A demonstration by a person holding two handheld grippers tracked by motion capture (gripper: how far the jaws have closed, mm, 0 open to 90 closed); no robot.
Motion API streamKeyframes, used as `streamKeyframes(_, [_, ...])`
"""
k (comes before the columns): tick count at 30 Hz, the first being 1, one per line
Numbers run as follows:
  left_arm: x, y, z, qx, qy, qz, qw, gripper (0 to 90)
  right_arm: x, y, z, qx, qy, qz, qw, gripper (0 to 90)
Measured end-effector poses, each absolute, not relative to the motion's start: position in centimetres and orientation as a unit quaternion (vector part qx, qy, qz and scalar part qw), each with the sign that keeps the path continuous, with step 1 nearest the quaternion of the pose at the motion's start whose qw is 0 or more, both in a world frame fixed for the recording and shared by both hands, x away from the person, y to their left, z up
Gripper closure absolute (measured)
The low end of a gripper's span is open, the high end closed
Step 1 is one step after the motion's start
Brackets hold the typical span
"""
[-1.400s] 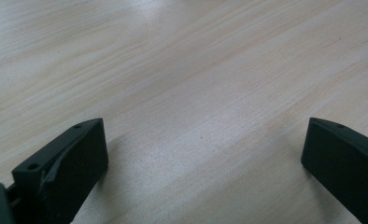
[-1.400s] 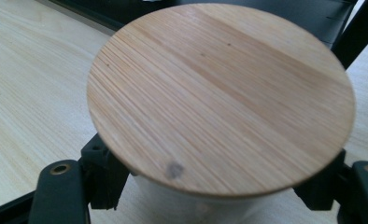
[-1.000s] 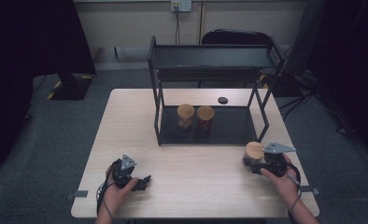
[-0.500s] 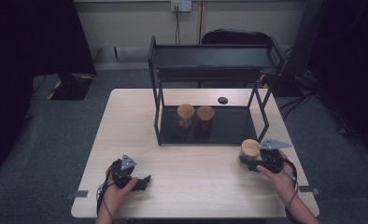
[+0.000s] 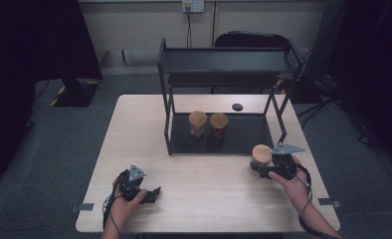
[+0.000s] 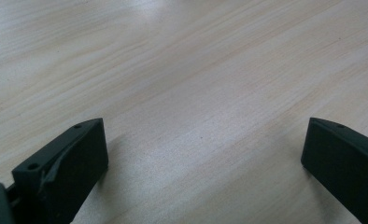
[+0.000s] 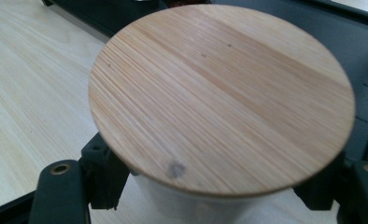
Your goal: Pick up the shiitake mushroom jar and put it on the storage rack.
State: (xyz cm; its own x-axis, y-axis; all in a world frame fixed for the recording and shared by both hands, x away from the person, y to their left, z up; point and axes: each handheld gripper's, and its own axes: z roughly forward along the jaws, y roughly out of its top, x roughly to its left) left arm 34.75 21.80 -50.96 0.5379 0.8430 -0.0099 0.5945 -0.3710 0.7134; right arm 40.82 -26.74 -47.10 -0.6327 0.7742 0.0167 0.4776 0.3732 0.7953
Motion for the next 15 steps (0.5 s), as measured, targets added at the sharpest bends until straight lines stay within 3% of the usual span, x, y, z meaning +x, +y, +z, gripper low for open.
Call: streamKeyframes(15, [34.7,21.8,-51.0,0.808,0.445,0.182,0.341,0.1,42.2,-25.9,-46.6,0.384,0.812,0.401,0.18,25.6])
